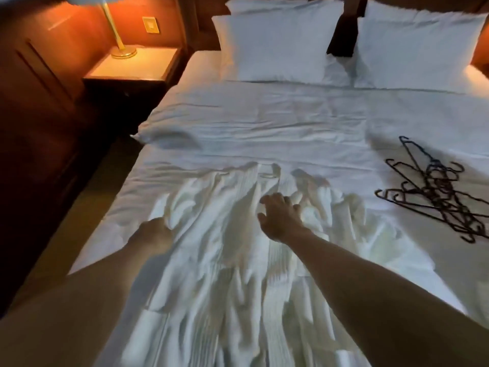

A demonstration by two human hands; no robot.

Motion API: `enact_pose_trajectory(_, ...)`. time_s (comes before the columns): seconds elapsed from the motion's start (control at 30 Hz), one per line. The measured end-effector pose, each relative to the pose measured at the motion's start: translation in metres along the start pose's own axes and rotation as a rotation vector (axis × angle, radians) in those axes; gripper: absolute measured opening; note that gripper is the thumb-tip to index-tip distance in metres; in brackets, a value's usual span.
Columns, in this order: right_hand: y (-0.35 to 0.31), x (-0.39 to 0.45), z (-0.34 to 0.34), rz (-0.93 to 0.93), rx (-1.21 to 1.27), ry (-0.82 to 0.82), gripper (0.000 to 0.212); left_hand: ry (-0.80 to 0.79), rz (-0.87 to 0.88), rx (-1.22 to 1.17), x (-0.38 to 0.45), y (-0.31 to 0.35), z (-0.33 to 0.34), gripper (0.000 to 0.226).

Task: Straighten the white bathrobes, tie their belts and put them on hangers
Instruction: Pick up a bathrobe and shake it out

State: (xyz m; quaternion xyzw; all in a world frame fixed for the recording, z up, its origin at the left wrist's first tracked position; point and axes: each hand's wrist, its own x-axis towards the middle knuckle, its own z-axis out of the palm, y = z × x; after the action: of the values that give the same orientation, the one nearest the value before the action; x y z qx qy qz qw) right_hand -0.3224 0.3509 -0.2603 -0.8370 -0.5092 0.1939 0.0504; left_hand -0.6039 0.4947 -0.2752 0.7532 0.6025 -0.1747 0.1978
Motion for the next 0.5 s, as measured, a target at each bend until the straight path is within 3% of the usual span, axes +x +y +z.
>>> enact_pose_trajectory(0.07, -0.029, -0.006, 0.035, 0.050, 0.208, -0.070, 0.033, -0.128, -0.081, -0.044, -0.001, -0.017, 0.029, 0.033)
enact_pose_trajectory(0.17, -0.060, -0.010, 0.078, 0.268, 0.453, -0.227, 0.033, -0.129, -0.178, -0.332, 0.005, -0.024, 0.059, 0.034)
enact_pose_trajectory(0.3, -0.080, -0.015, 0.142, 0.490, 0.537, -0.339, 0.084, -0.197, -0.213, -0.690, 0.027, -0.026, 0.091, 0.046)
enact_pose_trajectory(0.37, -0.083, -0.022, 0.165, 0.542, 0.609, -0.328, 0.090, -0.323, -0.207, -0.906, 0.035, -0.029, 0.102, 0.068)
enact_pose_trajectory(0.43, -0.083, -0.028, 0.180, 0.544, 0.705, -0.251, 0.069, -0.436, -0.164, -1.081, 0.035, -0.028, 0.098, 0.073)
enact_pose_trajectory(0.5, -0.085, -0.037, 0.185, 0.487, 0.793, -0.221, 0.034, -0.563, -0.115, -1.169, 0.032, -0.027, 0.087, 0.061)
